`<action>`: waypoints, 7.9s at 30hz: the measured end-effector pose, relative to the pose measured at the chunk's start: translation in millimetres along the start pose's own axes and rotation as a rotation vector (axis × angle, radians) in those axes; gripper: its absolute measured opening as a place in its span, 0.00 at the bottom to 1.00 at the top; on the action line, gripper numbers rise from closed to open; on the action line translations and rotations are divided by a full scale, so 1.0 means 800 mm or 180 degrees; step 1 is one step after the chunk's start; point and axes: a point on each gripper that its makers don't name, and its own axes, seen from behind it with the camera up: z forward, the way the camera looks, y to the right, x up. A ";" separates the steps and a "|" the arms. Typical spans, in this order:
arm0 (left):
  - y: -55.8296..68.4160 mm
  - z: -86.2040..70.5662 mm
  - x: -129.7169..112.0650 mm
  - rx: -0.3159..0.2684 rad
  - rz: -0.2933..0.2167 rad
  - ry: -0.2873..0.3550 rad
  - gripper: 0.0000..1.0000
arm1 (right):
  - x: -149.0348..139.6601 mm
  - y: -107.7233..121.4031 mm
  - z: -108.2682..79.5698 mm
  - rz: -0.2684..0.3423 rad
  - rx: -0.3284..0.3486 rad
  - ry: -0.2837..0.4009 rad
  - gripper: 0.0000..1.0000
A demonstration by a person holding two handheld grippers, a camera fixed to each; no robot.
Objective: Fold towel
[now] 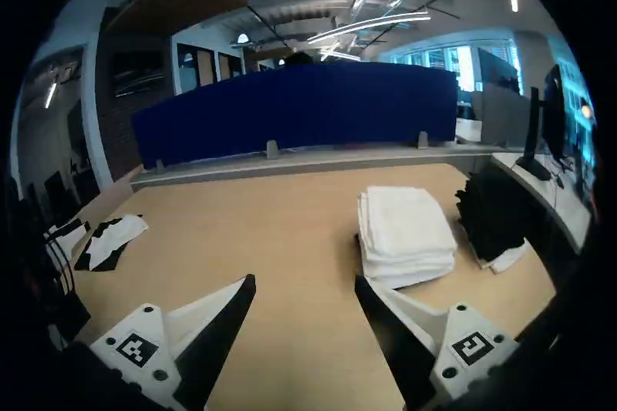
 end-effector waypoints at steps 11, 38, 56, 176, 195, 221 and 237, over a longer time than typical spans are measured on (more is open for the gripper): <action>-0.008 0.022 -0.008 0.0077 0.0113 0.0369 0.93 | -0.004 0.026 0.010 -0.0076 -0.0091 -0.0076 1.00; -0.048 0.050 -0.055 0.0239 0.0064 0.0549 0.93 | -0.009 -0.008 0.055 -0.0368 0.0038 -0.0165 1.00; -0.049 0.052 -0.068 0.0240 -0.0011 0.0462 0.93 | -0.005 -0.008 0.057 -0.0393 0.0047 -0.0165 1.00; -0.049 0.056 -0.069 0.0232 -0.0006 0.0455 0.94 | 0.000 0.079 0.087 -0.0290 -0.0247 0.1443 1.00; -0.048 0.054 -0.069 0.0231 -0.0006 0.0455 0.94 | 0.001 0.082 0.092 -0.0290 -0.0258 0.1444 1.00; -0.048 0.054 -0.069 0.0232 -0.0006 0.0455 0.95 | -0.002 0.082 0.088 -0.0290 -0.0257 0.1444 1.00; -0.050 0.054 -0.071 0.0231 -0.0011 0.0453 0.94 | -0.003 0.083 0.088 -0.0291 -0.0256 0.1444 1.00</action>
